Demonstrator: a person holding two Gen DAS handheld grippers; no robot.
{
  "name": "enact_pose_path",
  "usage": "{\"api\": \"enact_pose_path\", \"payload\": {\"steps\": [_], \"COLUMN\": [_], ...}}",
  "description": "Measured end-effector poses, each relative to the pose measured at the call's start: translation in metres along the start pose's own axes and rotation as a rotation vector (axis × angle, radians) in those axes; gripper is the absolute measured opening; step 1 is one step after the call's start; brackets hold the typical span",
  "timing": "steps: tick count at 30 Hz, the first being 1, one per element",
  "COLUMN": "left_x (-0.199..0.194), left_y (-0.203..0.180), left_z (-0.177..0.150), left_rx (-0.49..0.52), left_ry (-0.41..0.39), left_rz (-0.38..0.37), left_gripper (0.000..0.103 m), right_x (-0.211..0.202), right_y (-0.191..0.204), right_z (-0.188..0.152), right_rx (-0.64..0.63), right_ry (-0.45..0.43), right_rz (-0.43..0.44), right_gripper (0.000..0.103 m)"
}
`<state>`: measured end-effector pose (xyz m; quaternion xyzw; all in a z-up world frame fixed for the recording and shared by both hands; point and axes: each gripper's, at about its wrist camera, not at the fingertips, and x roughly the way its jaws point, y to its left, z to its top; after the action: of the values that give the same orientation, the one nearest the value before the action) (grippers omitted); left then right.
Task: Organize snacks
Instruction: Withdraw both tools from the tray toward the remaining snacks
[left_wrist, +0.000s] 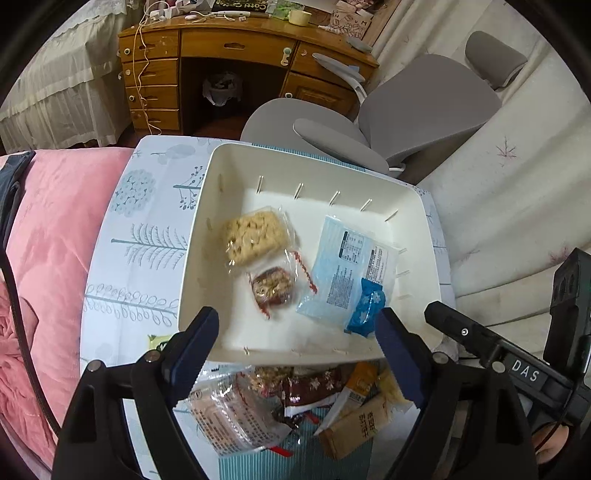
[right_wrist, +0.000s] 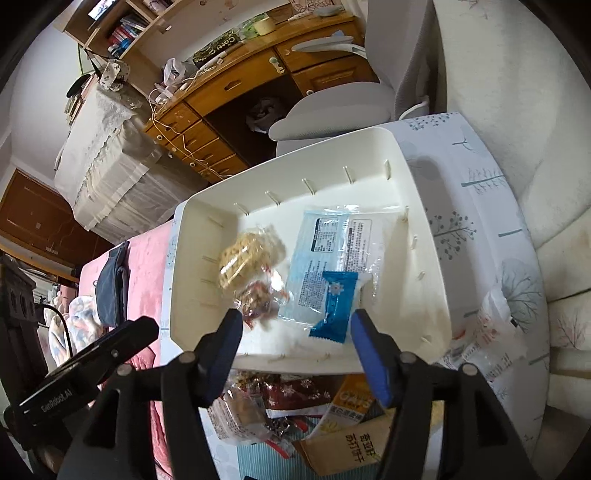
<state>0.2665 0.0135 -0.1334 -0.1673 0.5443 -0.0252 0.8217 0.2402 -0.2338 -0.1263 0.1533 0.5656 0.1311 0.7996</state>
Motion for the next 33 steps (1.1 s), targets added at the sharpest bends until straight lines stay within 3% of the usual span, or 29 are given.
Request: {"api": "enact_pose_path", "payload": {"steps": [5,8,17,33], "left_x": [-0.017,-0.026,-0.061,-0.077], "left_y": [-0.005,-0.01,-0.026,-0.034], "left_z": [-0.019,-0.034,-0.095,-0.206], "left_rx": [-0.031,-0.04,-0.062,-0.073], "left_ry": [-0.004,0.0,-0.036,-0.03], "left_rz": [-0.004,-0.002,0.035,0.11], "left_gripper": [0.086,0.086,0.086,0.086], "right_x": [-0.02,-0.033,-0.06,-0.065], "right_y": [-0.002,-0.004,-0.011,-0.055], "right_z": [-0.01,-0.022,-0.069,-0.154], "right_rx": [-0.003,-0.002,-0.018,0.063], "right_ry": [-0.021,-0.03,-0.017,0.088], "right_rz": [0.011,0.022,0.057,0.13], "right_gripper": [0.063,0.071,0.072,0.072]}}
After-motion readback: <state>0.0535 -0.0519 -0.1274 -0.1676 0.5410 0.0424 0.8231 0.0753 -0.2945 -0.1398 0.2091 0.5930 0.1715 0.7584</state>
